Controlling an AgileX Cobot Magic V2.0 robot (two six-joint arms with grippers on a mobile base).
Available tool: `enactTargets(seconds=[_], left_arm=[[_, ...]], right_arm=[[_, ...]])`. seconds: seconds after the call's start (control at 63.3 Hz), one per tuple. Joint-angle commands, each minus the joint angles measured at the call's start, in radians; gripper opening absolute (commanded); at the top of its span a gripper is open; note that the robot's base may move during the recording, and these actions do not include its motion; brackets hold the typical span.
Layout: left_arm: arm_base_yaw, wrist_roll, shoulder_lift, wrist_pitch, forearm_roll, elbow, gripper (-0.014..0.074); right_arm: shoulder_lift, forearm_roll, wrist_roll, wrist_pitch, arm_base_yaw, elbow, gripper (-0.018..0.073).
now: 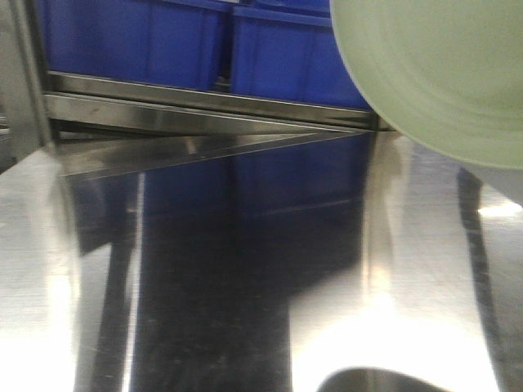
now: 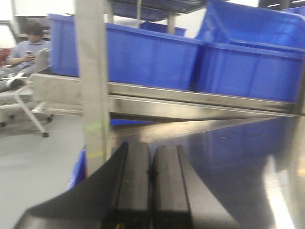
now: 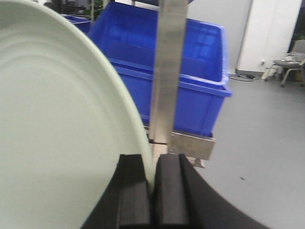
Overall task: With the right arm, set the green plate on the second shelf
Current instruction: 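Drive the base to the blue bin rack holding the plate in the right gripper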
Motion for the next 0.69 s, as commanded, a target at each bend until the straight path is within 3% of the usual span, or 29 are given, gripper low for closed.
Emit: enactTargets(seconds=[0.0, 0.679], left_arm=[[-0.006, -0.002, -0.017, -0.077, -0.006, 0.040, 0.0130], [-0.006, -0.002, -0.017, -0.077, -0.006, 0.040, 0.0130]], right_arm=[[0.001, 0.012, 0.008, -0.120, -0.005, -0.034, 0.0060], [0.001, 0.012, 0.008, -0.120, -0.005, -0.034, 0.0060]])
